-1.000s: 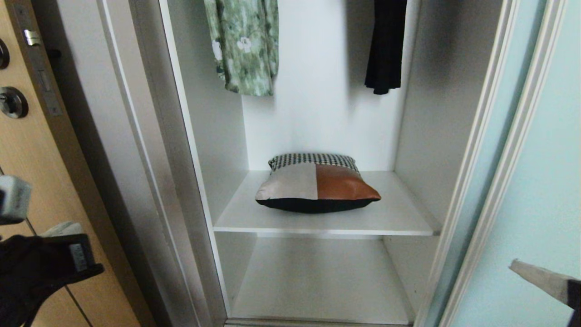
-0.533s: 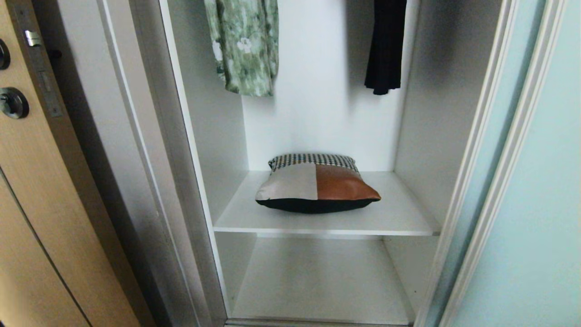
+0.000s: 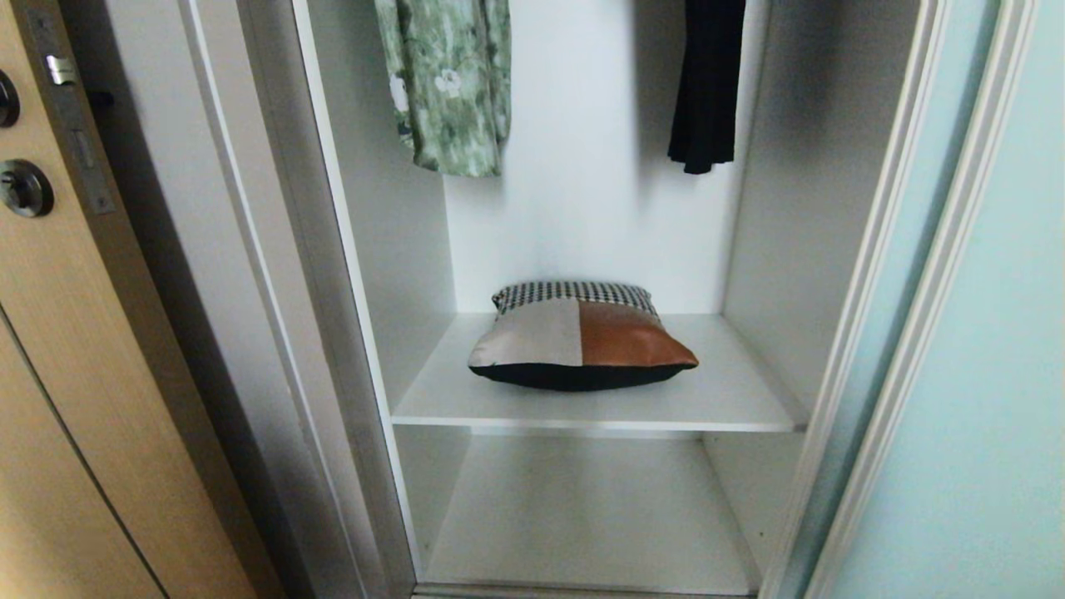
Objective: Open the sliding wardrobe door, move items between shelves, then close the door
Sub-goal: Place the pillow on the higher shelf
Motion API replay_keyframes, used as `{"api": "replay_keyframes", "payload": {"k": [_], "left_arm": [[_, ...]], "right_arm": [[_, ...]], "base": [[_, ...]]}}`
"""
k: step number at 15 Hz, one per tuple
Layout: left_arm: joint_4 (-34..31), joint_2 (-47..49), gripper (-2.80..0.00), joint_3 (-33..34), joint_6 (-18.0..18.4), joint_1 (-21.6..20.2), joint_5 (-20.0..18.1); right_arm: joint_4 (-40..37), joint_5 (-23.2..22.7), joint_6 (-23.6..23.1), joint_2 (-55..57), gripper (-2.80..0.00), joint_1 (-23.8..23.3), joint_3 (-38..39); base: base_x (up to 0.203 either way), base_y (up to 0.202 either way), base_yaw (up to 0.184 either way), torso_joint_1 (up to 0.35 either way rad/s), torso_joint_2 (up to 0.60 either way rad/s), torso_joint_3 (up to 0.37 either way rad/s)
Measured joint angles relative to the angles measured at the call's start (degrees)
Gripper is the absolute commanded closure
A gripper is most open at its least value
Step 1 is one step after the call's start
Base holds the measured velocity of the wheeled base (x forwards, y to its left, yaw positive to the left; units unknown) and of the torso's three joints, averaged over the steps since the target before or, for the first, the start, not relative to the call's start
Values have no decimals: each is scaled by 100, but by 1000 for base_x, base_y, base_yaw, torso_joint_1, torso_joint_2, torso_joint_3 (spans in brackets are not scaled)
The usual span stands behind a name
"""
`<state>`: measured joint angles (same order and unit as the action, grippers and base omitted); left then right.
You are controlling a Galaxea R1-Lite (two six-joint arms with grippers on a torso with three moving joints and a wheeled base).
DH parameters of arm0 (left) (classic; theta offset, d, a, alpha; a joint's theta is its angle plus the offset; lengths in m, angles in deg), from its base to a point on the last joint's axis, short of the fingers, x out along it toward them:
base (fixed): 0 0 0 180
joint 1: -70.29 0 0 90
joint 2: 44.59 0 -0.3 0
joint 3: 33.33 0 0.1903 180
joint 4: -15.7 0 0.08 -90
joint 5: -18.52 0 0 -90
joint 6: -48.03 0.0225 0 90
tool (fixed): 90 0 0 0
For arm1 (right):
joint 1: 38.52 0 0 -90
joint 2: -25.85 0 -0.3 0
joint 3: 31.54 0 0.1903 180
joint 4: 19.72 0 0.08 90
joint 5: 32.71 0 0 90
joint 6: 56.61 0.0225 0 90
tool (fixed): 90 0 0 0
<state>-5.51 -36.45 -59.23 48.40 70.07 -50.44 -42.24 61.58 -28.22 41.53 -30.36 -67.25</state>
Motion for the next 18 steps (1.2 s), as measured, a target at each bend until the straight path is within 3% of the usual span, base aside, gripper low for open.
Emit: {"api": "replay_keyframes", "payload": {"k": [3,4,5,7,8,13,15,18], "left_arm": [[-915,-564,0,-123,689,-36,-1716],[-1111,-655,0,-149,821,-39,-2172],[-1203,-719,0,-150,794,-39,-2400],[-1218,-791,0,-149,293,-39,-2303],[-1222,-809,0,-148,211,-39,-2295],[-1246,-824,0,-145,164,-39,-2267],[-1252,-824,0,-145,164,-39,-2263],[-1259,-824,0,-145,164,-39,-2261]], "right_arm": [[-2,-99,-459,-16,0,-4,8],[-3,-98,-536,-17,0,-6,0],[-7,-74,-674,-17,0,-9,54],[63,-56,-943,-17,0,-9,343],[163,-55,-1042,-17,0,-9,471],[771,-83,-1267,-20,0,-42,767],[819,-57,-1556,-17,0,-165,813],[1154,401,-1873,-16,0,-205,1149]], "base": [[0,0,0,0,0,0],[0,0,0,0,0,0],[0,0,0,0,0,0],[0,0,0,0,0,0],[0,0,0,0,0,0],[0,0,0,0,0,0],[0,0,0,0,0,0],[0,0,0,0,0,0]]}}
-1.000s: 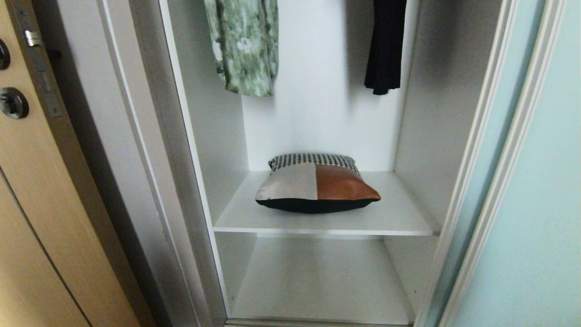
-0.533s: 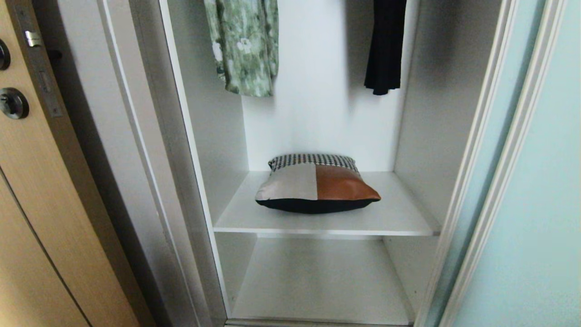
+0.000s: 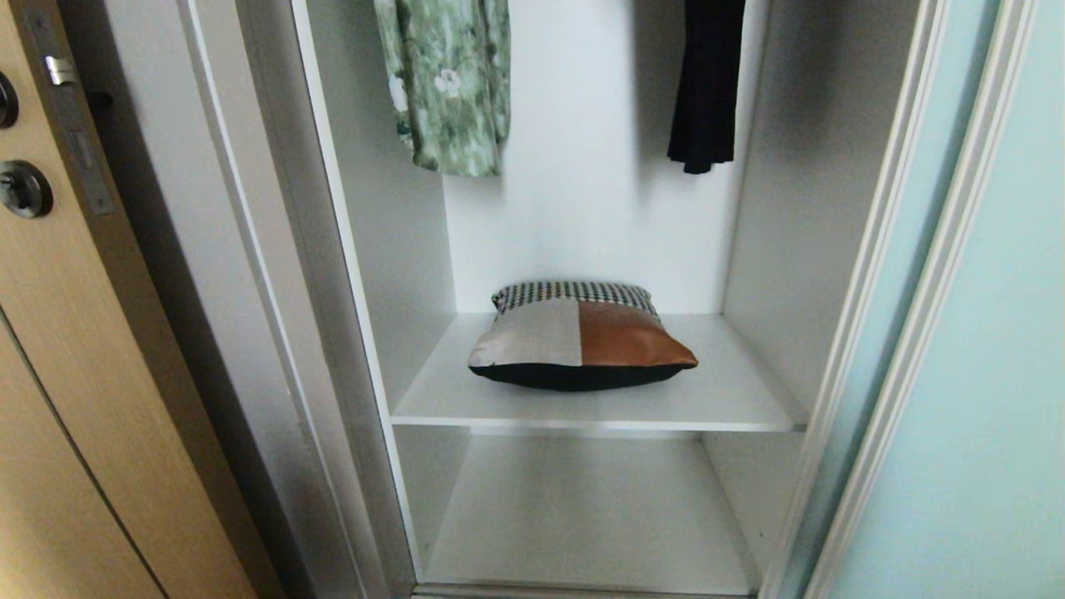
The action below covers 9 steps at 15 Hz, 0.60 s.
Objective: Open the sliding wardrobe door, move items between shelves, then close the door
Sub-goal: Place the pillow on the higher shelf
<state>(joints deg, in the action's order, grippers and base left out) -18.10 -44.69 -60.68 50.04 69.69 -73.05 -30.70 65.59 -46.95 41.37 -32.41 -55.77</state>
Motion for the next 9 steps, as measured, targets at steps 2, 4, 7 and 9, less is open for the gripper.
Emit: {"api": "replay_keyframes", "payload": {"k": [2,4,7,9], "left_arm": [[-1,0,0,2,-1,0,0],[-4,0,0,2,-3,0,1],[-9,0,0,2,-6,0,1],[-11,0,0,2,-4,0,1]], "right_arm": [[23,79,-374,5,0,-11,62],[-29,45,-441,-9,0,-167,75],[-376,-462,-507,-223,0,-712,84],[-732,-675,-572,-593,0,-706,84]], "base": [[0,0,0,0,0,0],[0,0,0,0,0,0],[0,0,0,0,0,0],[0,0,0,0,0,0]]}}
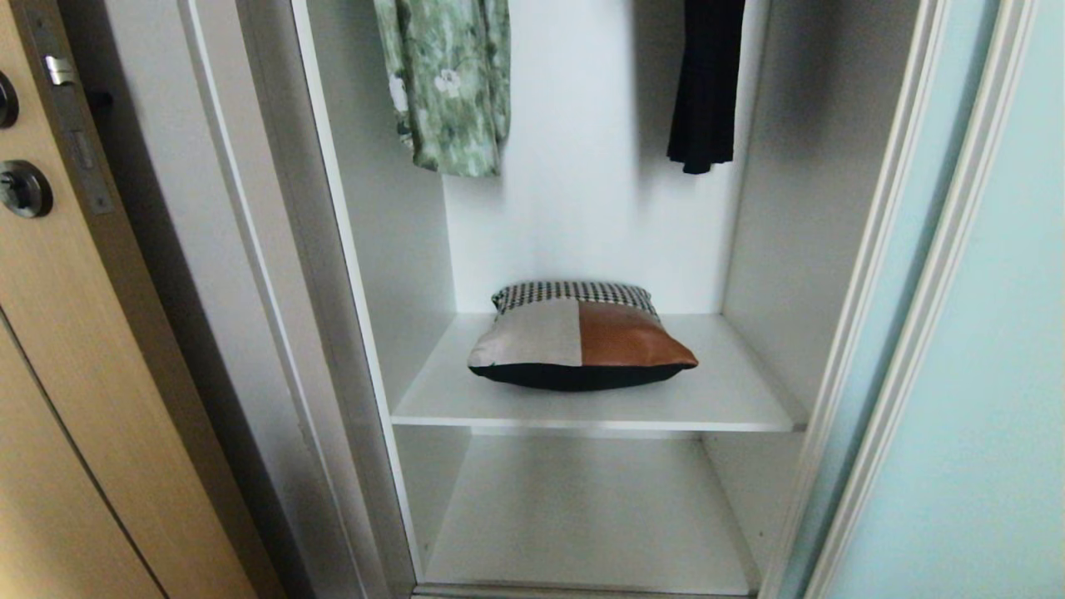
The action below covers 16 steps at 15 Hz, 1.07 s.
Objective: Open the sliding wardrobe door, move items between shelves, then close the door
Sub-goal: Place the pillow on the higher shelf
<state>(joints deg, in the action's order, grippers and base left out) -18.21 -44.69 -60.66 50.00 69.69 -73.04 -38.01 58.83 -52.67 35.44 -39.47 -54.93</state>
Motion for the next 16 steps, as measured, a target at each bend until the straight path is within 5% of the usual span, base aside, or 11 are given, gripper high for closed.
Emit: {"api": "replay_keyframes", "payload": {"k": [16], "left_arm": [[-4,7,0,0,2,0,-1]], "right_arm": [[-486,-95,-369,-959,0,62,2]], "base": [[0,0,0,0,0,0]]}}
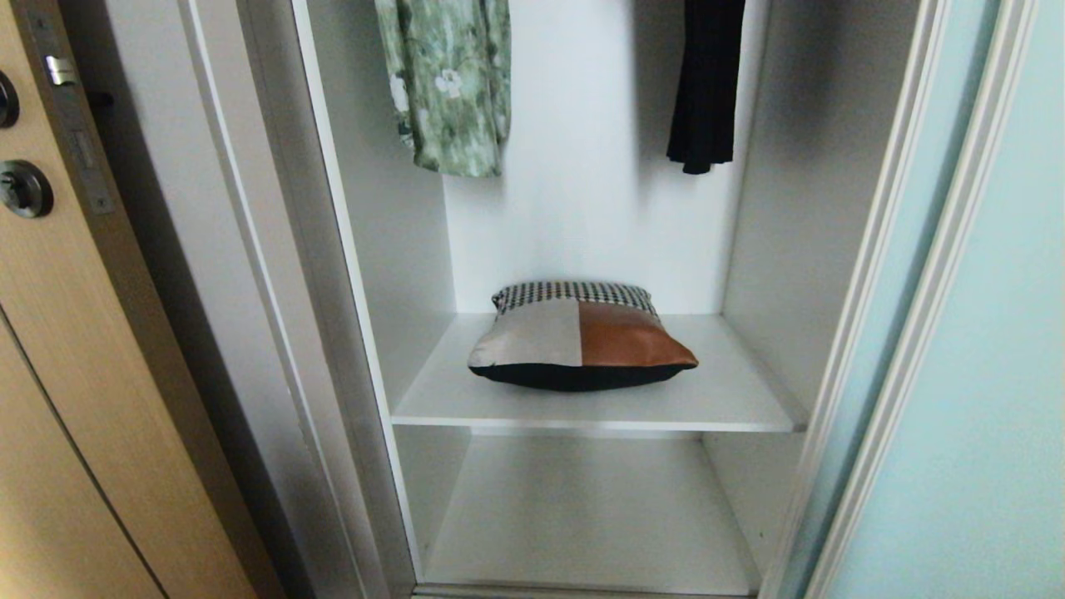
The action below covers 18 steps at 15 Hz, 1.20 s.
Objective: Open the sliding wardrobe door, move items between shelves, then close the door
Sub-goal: Place the pillow on the higher shelf
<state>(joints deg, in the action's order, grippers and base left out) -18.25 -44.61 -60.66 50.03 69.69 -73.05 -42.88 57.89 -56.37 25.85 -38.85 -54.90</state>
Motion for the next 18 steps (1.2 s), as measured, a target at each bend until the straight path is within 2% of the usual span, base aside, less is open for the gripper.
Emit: {"api": "replay_keyframes", "payload": {"k": [9,16,18], "left_arm": [[0,2,0,0,-89,0,115],[96,2,0,35,-140,0,150],[100,2,0,35,-138,0,157]], "right_arm": [[-14,13,3,0,0,0,0],[-7,4,24,0,0,0,0],[-10,4,123,0,0,0,0]], "base": [[-9,0,0,0,0,0],[-188,0,-2,2,2,3],[-35,0,-2,2,4,2]]}}
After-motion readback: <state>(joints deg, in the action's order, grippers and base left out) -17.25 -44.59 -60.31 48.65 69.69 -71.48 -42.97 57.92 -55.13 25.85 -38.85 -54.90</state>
